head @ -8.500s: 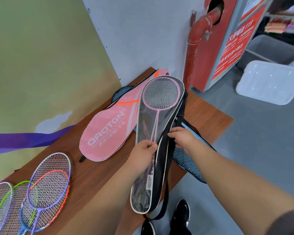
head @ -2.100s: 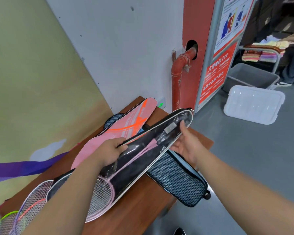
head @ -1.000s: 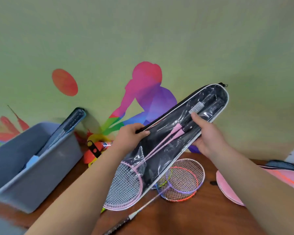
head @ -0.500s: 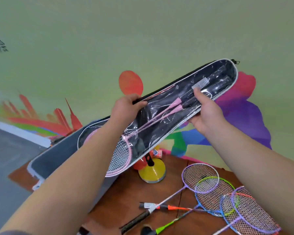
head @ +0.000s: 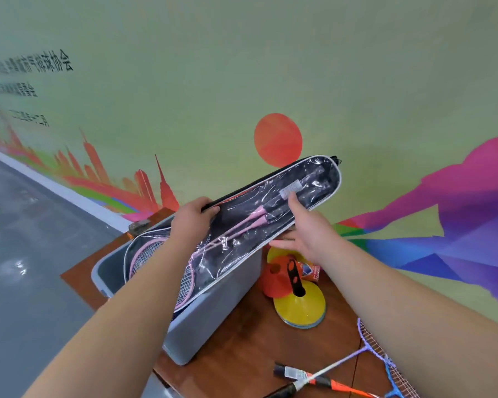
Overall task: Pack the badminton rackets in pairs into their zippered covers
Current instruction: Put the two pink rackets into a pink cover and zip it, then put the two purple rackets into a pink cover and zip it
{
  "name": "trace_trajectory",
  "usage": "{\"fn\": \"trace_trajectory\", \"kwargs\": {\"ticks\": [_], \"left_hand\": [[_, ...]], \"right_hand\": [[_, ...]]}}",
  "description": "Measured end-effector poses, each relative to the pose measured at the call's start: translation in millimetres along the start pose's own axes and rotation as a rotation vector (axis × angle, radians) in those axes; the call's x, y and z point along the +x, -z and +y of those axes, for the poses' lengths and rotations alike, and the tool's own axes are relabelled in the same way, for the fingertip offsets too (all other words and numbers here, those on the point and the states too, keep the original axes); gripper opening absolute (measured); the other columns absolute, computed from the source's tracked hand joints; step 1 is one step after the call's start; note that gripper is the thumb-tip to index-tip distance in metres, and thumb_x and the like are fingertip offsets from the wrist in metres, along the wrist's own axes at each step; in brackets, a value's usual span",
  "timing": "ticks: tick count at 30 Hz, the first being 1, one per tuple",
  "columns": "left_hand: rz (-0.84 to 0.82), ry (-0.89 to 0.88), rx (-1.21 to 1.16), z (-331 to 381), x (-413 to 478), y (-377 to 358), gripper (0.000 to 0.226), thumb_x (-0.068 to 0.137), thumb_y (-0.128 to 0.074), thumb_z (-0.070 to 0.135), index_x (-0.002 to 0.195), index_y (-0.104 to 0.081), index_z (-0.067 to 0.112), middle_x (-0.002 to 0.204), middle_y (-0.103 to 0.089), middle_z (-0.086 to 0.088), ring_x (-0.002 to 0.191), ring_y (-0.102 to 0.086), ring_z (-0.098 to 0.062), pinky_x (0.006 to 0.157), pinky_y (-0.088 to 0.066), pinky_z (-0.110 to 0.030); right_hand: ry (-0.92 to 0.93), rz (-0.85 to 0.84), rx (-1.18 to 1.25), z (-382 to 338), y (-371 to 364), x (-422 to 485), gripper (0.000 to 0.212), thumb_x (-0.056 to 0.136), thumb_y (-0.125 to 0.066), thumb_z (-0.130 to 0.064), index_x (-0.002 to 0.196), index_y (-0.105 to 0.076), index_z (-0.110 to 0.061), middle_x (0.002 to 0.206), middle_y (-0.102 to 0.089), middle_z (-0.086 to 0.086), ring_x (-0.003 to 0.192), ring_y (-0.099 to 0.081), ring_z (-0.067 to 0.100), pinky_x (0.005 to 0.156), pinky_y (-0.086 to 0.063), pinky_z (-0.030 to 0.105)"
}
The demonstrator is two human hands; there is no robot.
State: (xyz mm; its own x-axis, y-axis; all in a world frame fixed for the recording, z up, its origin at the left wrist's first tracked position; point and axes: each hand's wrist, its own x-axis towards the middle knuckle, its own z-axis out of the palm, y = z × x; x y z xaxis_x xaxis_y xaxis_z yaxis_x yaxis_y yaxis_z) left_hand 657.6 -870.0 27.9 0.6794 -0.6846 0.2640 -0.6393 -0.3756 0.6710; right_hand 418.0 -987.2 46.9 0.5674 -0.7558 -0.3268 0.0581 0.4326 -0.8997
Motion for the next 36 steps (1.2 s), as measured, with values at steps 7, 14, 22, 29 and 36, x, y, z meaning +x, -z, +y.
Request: {"fn": "trace_trajectory", "kwargs": {"ticks": [7, 14, 22, 29, 36], "left_hand": [[-0.047, 0.147, 0.209, -71, -6, -13, 0.029, 0.103, -0.053, 0.032, 0.124, -0.068, 0.018, 0.106, -0.074, -0.010, 0.096, -0.068, -0.035, 0.085, -0.055, -0.043], [-0.083, 0.163, 0.169, -61, -17, -36, 0.022, 0.087, -0.051, 0.012, 0.106, -0.063, 0.015, 0.099, -0.068, -0.010, 0.091, -0.066, -0.036, 0.077, -0.054, -0.043], [-0.145, 0.016, -0.049, 11, -42, -101, 0.041, 0.094, -0.054, 0.010, 0.133, -0.063, 0.012, 0.134, -0.066, -0.008, 0.122, -0.062, -0.028, 0.092, -0.043, -0.030], [-0.576, -0.127, -0.032, 31, -122, -214, 0.023, 0.095, -0.058, 0.015, 0.113, -0.072, 0.018, 0.109, -0.073, 0.001, 0.102, -0.066, -0.021, 0.083, -0.046, -0.027], [-0.941, -0.086, 0.073, 1, -207, -315, 0.018, 0.095, -0.059, 0.012, 0.110, -0.068, 0.014, 0.105, -0.071, -0.006, 0.100, -0.066, -0.027, 0.078, -0.044, -0.026]], "right_hand": [[-0.048, -0.011, 0.078, 38, -18, 41, 0.035, 0.105, -0.057, -0.008, 0.138, -0.061, 0.001, 0.130, -0.072, 0.023, 0.121, -0.071, 0.035, 0.114, -0.052, 0.046], [-0.088, 0.033, -0.014, 47, 6, 46, 0.043, 0.107, -0.044, 0.002, 0.150, -0.046, 0.003, 0.153, -0.052, 0.022, 0.153, -0.042, 0.035, 0.129, -0.029, 0.051], [-0.193, 0.085, 0.006, 79, 83, 25, 0.043, 0.112, -0.042, -0.012, 0.154, -0.045, -0.003, 0.133, -0.069, 0.017, 0.121, -0.067, 0.035, 0.106, -0.051, 0.047], [-0.389, 0.323, -0.122, 163, 219, -31, 0.030, 0.112, -0.046, -0.022, 0.137, -0.057, -0.009, 0.113, -0.074, 0.006, 0.108, -0.069, 0.027, 0.101, -0.055, 0.046], [-0.616, 0.556, -0.093, 254, 313, -92, 0.031, 0.109, -0.053, -0.024, 0.133, -0.064, -0.007, 0.103, -0.077, 0.005, 0.089, -0.071, 0.024, 0.070, -0.056, 0.037]]}}
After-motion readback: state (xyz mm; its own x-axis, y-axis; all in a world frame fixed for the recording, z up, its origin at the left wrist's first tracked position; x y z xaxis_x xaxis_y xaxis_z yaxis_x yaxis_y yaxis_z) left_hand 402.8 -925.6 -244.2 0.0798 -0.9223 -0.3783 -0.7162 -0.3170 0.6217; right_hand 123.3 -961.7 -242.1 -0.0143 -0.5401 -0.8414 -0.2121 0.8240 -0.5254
